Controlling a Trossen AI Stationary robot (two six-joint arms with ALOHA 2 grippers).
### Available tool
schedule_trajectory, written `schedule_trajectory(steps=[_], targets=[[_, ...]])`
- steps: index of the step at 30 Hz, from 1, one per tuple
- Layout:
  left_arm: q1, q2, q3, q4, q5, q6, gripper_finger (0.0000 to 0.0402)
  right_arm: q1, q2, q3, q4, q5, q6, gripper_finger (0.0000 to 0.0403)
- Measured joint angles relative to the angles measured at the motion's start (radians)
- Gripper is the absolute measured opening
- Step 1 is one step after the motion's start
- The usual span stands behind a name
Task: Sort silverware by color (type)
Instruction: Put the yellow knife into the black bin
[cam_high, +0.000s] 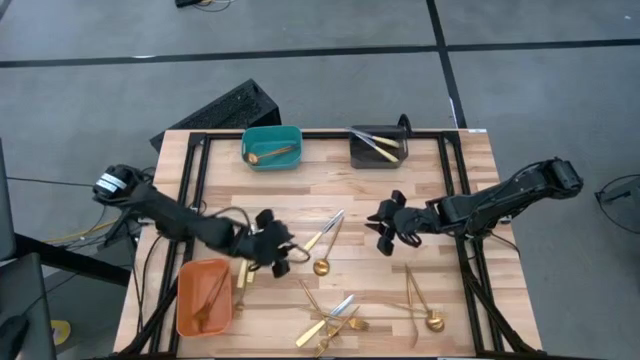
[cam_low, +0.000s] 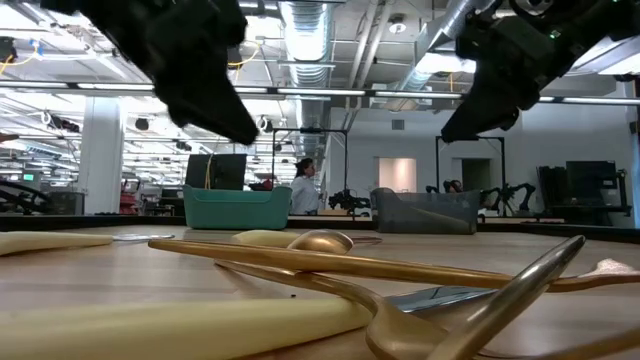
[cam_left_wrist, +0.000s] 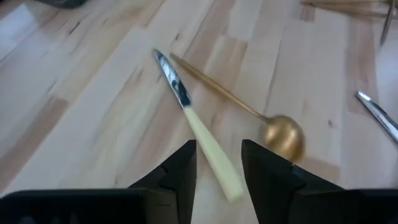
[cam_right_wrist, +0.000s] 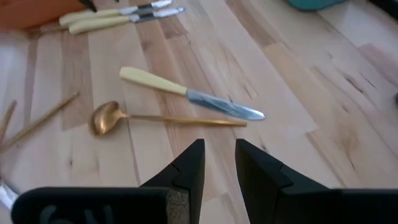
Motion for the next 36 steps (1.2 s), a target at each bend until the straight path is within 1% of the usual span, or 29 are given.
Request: schedule_trajectory(steps=[5, 8, 12, 17, 22, 25, 28, 31, 33, 36], targets=[[0.098, 0.019, -0.067, 0.172, 0.092, 0.114, 0.0114, 0.0, 0.0, 0.0, -0.039, 0.002, 0.018, 0.0116], [0.129, 0.073, -0.077, 0.249, 0.12, 0.165, 0.0114, -0.007, 0.0, 0.0, -0.045, 0.004, 0.025, 0.0116], [0.151, 0.177, -0.079, 0.356, 0.144, 0.235, 0.0114, -0.026, 0.0, 0.0, -0.042, 0.006, 0.026, 0.0116], [0.175, 0.277, -0.076, 0.424, 0.168, 0.221, 0.0114, -0.035, 0.0, 0.0, -0.037, 0.006, 0.029, 0.0116], [0.187, 0.336, -0.075, 0.476, 0.257, 0.196, 0.0115, -0.035, 0.0, 0.0, -0.034, 0.006, 0.053, 0.0116], [0.188, 0.361, -0.074, 0.501, 0.29, 0.187, 0.0115, -0.035, 0.005, 0.0, -0.021, 0.011, 0.072, 0.0116], [0.188, 0.388, -0.071, 0.519, 0.299, 0.186, 0.0115, -0.039, 0.01, 0.0, -0.02, 0.032, 0.08, 0.0116], [0.188, 0.41, -0.068, 0.513, 0.273, 0.166, 0.0111, -0.043, 0.01, 0.0, -0.014, 0.039, 0.11, 0.0116], [0.188, 0.42, -0.069, 0.504, 0.248, 0.157, 0.0099, -0.043, 0.01, 0.0, -0.009, 0.06, 0.132, 0.0116], [0.187, 0.428, -0.068, 0.468, 0.209, 0.16, 0.0069, -0.032, 0.01, 0.0, 0.001, 0.097, 0.167, 0.0116]])
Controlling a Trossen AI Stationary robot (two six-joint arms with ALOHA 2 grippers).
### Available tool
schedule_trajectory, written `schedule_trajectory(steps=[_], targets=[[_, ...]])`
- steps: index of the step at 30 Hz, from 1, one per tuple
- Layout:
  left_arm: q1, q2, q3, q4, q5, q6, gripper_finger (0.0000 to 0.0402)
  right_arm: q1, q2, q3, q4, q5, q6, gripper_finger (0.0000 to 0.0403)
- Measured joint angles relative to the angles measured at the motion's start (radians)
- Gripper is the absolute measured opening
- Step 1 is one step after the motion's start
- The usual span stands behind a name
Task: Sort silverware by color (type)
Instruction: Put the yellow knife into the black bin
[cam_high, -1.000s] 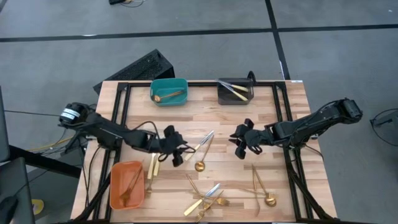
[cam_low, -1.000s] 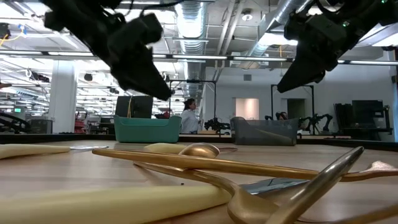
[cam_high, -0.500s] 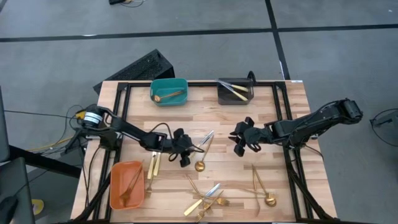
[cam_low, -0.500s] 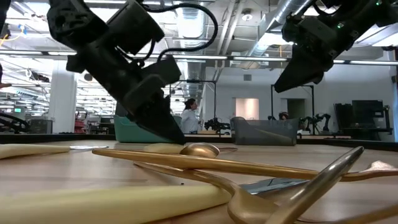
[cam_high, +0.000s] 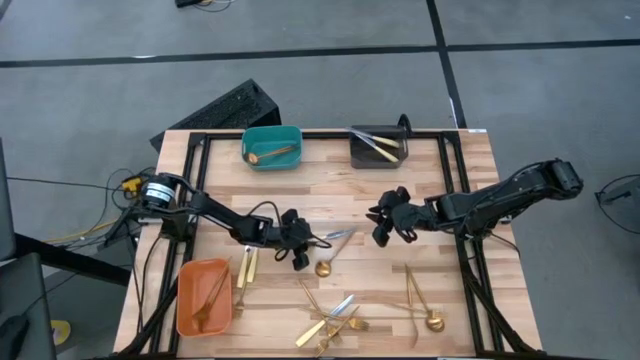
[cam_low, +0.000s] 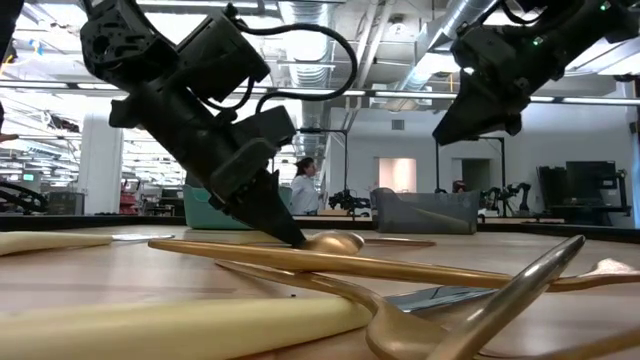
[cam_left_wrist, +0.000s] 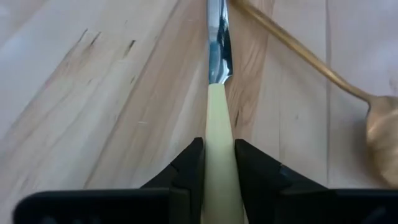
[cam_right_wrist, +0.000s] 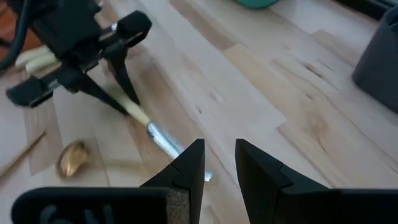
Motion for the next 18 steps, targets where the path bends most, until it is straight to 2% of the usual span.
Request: schedule_trajectory(steps=[2, 6, 11, 14, 18], targets=[[-0.002, 0.0, 0.002, -0.02, -0.025, 0.001, 0.0052, 0.01, 0.0, 0.0, -0.002, 0.029, 0.027, 0.0116], [0.003, -0.001, 0.002, -0.04, -0.049, 0.007, 0.0052, 0.025, 0.0, 0.0, 0.006, 0.067, 0.051, 0.0116], [0.002, -0.005, -0.009, 0.044, -0.09, 0.044, 0.0052, 0.032, 0.0, 0.0, 0.073, 0.073, 0.053, 0.0116], [0.004, -0.02, -0.014, 0.101, -0.185, 0.091, 0.0052, 0.038, 0.0, 0.0, 0.101, 0.094, 0.035, 0.0116], [0.018, -0.065, -0.011, 0.174, -0.352, 0.132, 0.0052, 0.076, -0.007, 0.0, 0.096, 0.219, 0.035, 0.0116]])
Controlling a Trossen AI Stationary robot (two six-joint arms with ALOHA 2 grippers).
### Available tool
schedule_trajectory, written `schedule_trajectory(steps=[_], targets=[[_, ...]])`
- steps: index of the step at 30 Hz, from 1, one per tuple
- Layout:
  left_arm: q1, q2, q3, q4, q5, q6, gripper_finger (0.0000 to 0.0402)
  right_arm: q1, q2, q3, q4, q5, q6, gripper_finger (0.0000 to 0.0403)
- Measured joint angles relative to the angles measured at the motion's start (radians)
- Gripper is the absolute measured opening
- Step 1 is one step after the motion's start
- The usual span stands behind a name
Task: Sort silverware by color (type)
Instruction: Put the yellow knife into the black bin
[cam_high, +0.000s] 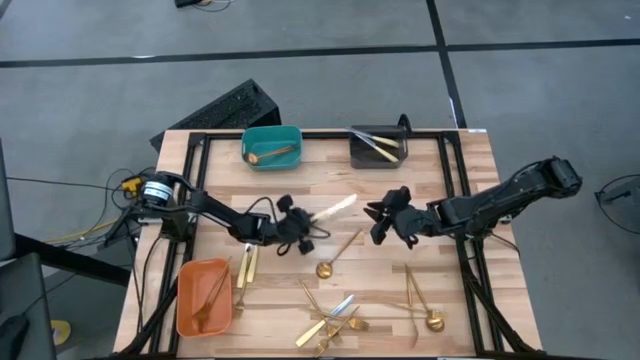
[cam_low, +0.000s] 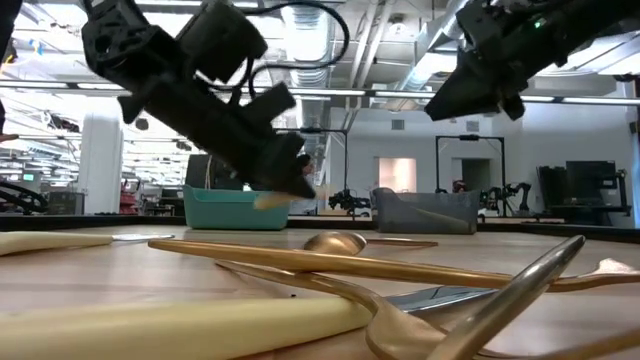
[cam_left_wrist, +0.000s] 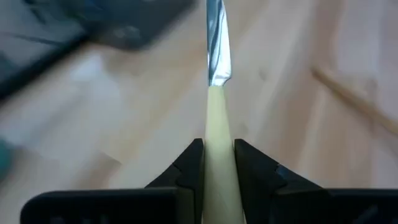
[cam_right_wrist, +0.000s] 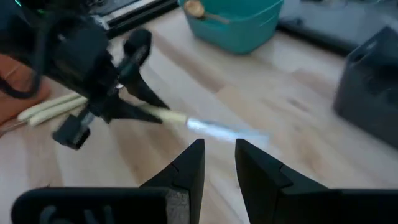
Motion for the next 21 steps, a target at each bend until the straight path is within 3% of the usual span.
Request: schedule_trajectory(steps=[6, 11, 21], targets=[[0.022, -0.017, -0.001, 0.183, 0.013, 0.026, 0.0052, 0.038, 0.018, -0.001, 0.02, 0.09, 0.024, 0.012], [0.02, -0.02, 0.001, 0.365, 0.098, 0.089, 0.0052, 0.039, 0.108, -0.028, 0.213, 0.087, -0.008, 0.0146], [0.024, -0.021, 0.001, 0.694, 0.54, 0.079, 0.0052, 0.086, 0.215, -0.039, 0.769, -0.062, -0.466, 0.0208]])
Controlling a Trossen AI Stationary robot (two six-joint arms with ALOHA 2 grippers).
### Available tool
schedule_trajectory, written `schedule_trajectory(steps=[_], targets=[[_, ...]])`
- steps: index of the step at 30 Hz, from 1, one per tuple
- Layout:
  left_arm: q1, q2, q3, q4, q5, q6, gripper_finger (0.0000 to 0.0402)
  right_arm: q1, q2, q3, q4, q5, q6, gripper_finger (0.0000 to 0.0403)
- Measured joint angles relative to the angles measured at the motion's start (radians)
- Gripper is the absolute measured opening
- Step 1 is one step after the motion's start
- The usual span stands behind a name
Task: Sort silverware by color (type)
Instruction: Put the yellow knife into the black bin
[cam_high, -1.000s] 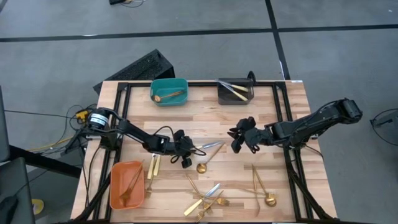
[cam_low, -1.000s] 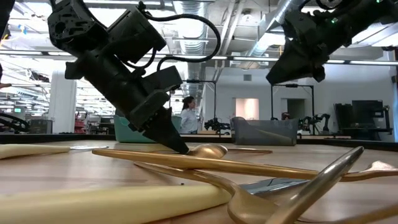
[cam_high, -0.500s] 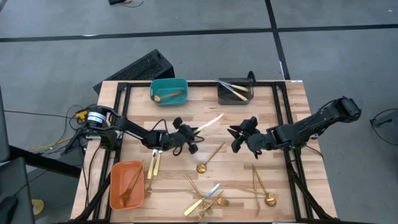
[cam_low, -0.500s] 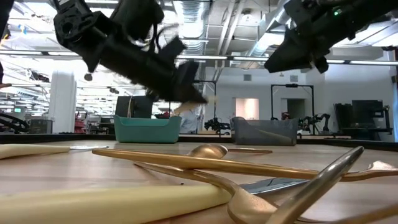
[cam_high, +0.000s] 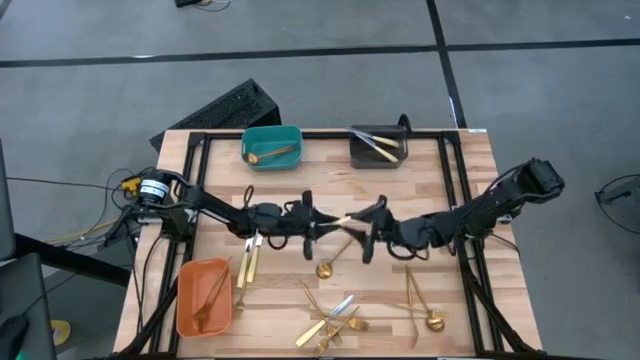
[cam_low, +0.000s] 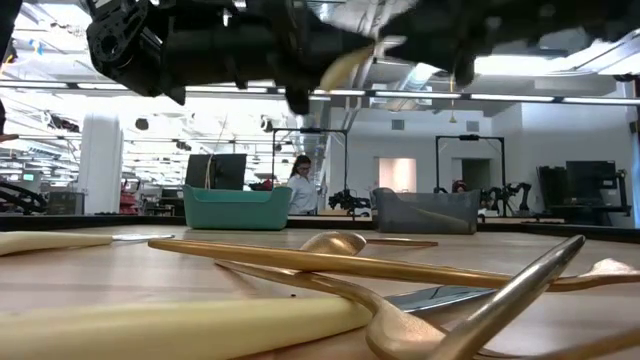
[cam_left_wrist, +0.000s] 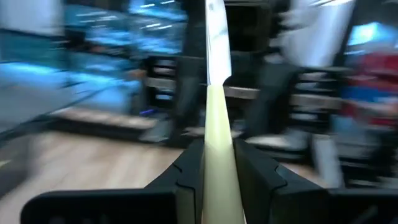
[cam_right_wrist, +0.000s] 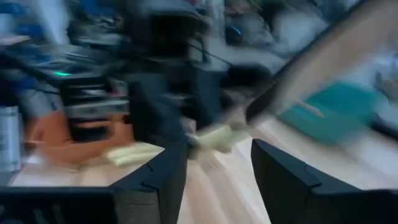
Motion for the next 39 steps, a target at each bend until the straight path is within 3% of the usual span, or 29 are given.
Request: schedule_trajectory(steps=[5, 8, 12, 19, 25, 28, 33, 36, 39], targets=[[0.017, 0.0, -0.001, 0.091, 0.224, -0.047, 0.0052, 0.05, -0.03, -0.002, 0.102, -0.026, -0.19, 0.0203], [0.022, 0.0, 0.003, 0.127, 0.294, -0.056, 0.0052, 0.071, -0.041, -0.001, 0.14, -0.101, -0.272, 0.0193], [0.027, 0.0, 0.003, 0.129, 0.31, -0.065, 0.0052, 0.078, -0.043, -0.002, 0.183, -0.19, -0.304, 0.0175], [0.028, 0.0, 0.026, 0.124, 0.318, 0.0, 0.0052, 0.041, -0.014, -0.001, 0.222, -0.232, -0.281, 0.0167], [0.024, -0.001, 0.071, 0.009, 0.233, 0.103, 0.0052, 0.023, 0.02, 0.0, 0.285, -0.244, -0.279, 0.0166], [0.023, -0.001, 0.074, 0.001, 0.222, 0.117, 0.0052, 0.023, 0.021, 0.0, 0.286, -0.208, -0.24, 0.0144], [0.022, -0.001, 0.073, 0.014, 0.169, 0.11, 0.0052, 0.003, 0.019, 0.0, 0.286, -0.177, -0.186, 0.007], [0.022, -0.001, 0.073, -0.006, 0.123, 0.095, 0.0053, 0.003, 0.019, 0.0, 0.277, -0.137, -0.176, 0.0065], [0.023, -0.001, 0.075, -0.055, 0.103, 0.087, 0.0096, -0.005, 0.006, -0.001, 0.241, -0.097, -0.157, 0.0065]])
